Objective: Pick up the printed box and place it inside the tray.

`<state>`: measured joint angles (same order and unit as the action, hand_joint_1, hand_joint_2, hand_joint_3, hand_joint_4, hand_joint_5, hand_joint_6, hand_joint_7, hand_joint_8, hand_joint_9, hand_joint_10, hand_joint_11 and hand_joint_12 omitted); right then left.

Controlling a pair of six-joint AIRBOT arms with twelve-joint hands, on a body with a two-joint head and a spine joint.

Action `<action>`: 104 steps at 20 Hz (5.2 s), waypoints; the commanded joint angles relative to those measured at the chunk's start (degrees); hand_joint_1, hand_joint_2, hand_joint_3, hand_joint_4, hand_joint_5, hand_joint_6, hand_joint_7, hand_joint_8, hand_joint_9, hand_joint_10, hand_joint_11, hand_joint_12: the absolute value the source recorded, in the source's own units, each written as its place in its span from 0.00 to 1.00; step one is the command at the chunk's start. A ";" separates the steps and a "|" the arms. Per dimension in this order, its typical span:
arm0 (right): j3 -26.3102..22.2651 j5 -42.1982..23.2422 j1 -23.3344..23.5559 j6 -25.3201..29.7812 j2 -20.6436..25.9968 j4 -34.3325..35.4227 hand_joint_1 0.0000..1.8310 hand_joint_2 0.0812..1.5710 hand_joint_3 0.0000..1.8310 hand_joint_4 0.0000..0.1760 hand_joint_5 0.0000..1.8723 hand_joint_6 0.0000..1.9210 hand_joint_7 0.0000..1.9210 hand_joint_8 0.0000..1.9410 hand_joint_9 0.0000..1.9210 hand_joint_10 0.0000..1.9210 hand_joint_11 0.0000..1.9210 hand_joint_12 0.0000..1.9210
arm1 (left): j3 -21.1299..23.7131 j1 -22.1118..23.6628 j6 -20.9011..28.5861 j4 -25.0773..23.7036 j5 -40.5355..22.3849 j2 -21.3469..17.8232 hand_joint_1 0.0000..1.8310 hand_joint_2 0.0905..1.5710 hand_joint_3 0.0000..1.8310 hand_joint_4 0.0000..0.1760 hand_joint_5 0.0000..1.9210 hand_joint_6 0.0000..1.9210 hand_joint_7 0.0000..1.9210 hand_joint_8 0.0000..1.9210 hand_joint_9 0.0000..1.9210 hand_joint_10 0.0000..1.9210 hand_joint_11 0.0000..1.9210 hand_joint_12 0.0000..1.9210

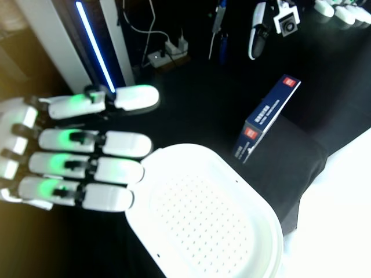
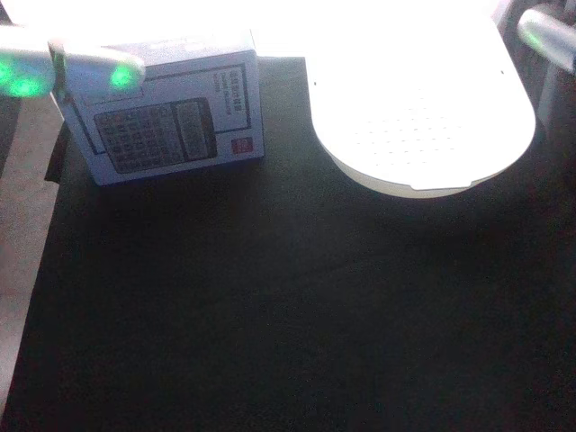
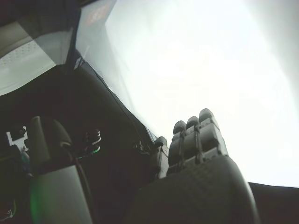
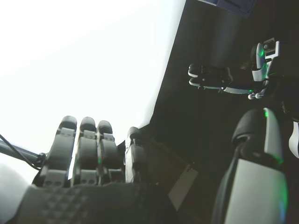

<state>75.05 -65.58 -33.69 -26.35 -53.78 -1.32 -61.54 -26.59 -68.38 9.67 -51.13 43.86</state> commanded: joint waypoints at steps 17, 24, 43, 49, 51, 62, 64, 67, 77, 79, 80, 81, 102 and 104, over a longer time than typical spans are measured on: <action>0.53 -7.36 0.86 0.31 -0.14 2.19 0.44 0.70 0.03 0.00 0.00 0.00 0.00 0.00 0.00 0.00 0.00 0.00 | -15.56 -0.98 11.61 6.36 8.44 12.83 0.20 0.59 0.00 0.00 0.00 0.00 0.06 0.01 0.07 0.00 0.00 0.21; 0.56 -7.38 0.85 0.31 -0.37 2.19 0.40 0.68 0.02 0.00 0.00 0.00 0.00 0.00 0.00 0.00 0.00 0.00 | -17.23 -1.23 11.61 3.95 13.51 15.51 0.15 0.52 0.00 0.19 0.00 0.00 0.07 0.00 0.10 0.00 0.00 0.28; 0.26 -7.52 4.70 0.39 -1.90 -0.08 0.48 0.51 0.00 0.55 0.00 0.00 0.03 0.00 0.00 0.00 0.00 0.00 | -19.94 0.96 18.76 -3.88 15.90 19.19 0.71 0.65 0.00 0.00 0.58 0.25 0.62 0.45 0.80 0.02 0.68 0.31; 0.27 -7.48 5.61 0.43 -2.77 -0.73 0.47 0.45 0.00 0.76 0.00 0.00 0.03 0.00 0.01 0.00 0.00 0.00 | -20.22 8.39 18.76 -6.91 17.01 17.86 0.71 0.64 0.00 0.00 0.55 0.35 0.66 0.35 0.77 0.00 0.61 0.38; 0.27 -7.48 5.61 0.43 -2.99 -0.73 0.47 0.45 0.00 0.92 0.00 0.00 0.03 0.00 0.00 0.00 0.00 0.00 | -19.41 10.84 18.76 -8.16 15.95 17.10 0.71 0.64 0.00 0.00 0.55 0.34 0.66 0.37 0.79 0.01 0.62 0.39; 0.41 -7.41 5.61 0.44 -5.05 -1.12 0.44 0.39 0.00 1.00 0.00 0.00 0.04 0.01 0.03 0.01 0.04 0.02 | -10.91 13.07 17.01 -9.21 1.56 10.95 0.77 0.65 0.00 0.00 0.49 0.45 0.59 0.34 0.65 0.44 0.59 0.49; 0.61 -7.41 5.61 0.44 -5.64 -1.12 0.44 0.38 0.00 1.00 0.00 0.00 0.04 0.00 0.03 0.01 0.03 0.02 | -10.01 13.16 16.89 -9.25 -0.63 10.49 0.77 0.64 0.00 0.00 0.49 0.43 0.61 0.31 0.67 0.40 0.62 0.48; 0.62 -7.41 5.61 0.44 -6.00 -1.19 0.45 0.38 0.00 1.00 0.00 0.00 0.04 0.00 0.03 0.01 0.04 0.02 | -9.09 13.16 16.86 -9.41 -3.16 10.34 0.72 0.64 0.00 0.00 0.52 0.43 0.66 0.31 0.69 0.24 0.60 0.49; 1.98 -7.47 8.24 0.54 -10.31 -0.61 0.43 0.40 0.00 1.00 0.00 0.00 0.02 0.00 0.01 0.00 0.02 0.02 | -5.42 10.99 12.07 -9.51 -8.18 13.83 0.70 0.64 0.00 0.00 0.54 0.42 0.68 0.28 0.80 0.01 0.59 0.53; 2.50 -7.52 8.60 0.54 -11.49 -0.14 0.45 0.41 0.00 1.00 0.00 0.00 0.02 0.00 0.01 0.00 0.01 0.02 | -5.53 10.48 12.08 -8.66 -9.08 14.83 0.71 0.64 0.00 0.00 0.54 0.38 0.68 0.30 0.82 0.01 0.63 0.51; 2.80 -7.53 8.64 0.91 -12.07 -0.08 0.41 0.46 0.00 1.00 0.00 0.00 0.02 0.00 0.01 0.00 0.01 0.03 | -5.70 10.16 12.09 -8.09 -9.67 15.58 0.71 0.63 0.00 0.00 0.55 0.35 0.68 0.31 0.83 0.01 0.64 0.53; 2.99 -7.53 8.64 1.24 -12.34 -0.08 0.41 0.46 0.00 1.00 0.00 0.00 0.02 0.00 0.01 0.00 0.01 0.03 | -5.79 9.96 12.11 -7.69 -10.09 15.91 0.71 0.63 0.00 0.00 0.55 0.35 0.68 0.31 0.83 0.01 0.64 0.53; 4.20 -8.43 8.63 1.40 -14.88 2.51 0.63 0.69 0.00 0.00 0.53 0.50 0.74 0.03 0.69 0.36 0.57 0.66 | -6.95 6.32 15.99 -5.79 -14.91 19.20 0.76 0.65 0.00 0.00 0.46 0.51 0.57 0.39 0.66 0.39 0.60 0.32; 4.21 -8.48 8.63 1.40 -14.82 2.51 0.63 0.69 0.00 0.00 0.53 0.50 0.75 0.03 0.69 0.38 0.57 0.68 | -7.40 5.97 17.51 -5.81 -15.20 19.20 0.41 0.74 0.00 0.00 0.33 0.28 0.37 0.06 0.42 0.10 0.38 0.29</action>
<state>79.07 -67.40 -26.20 -25.26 -69.14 -1.52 -68.69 -21.08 -51.51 3.55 -59.02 63.35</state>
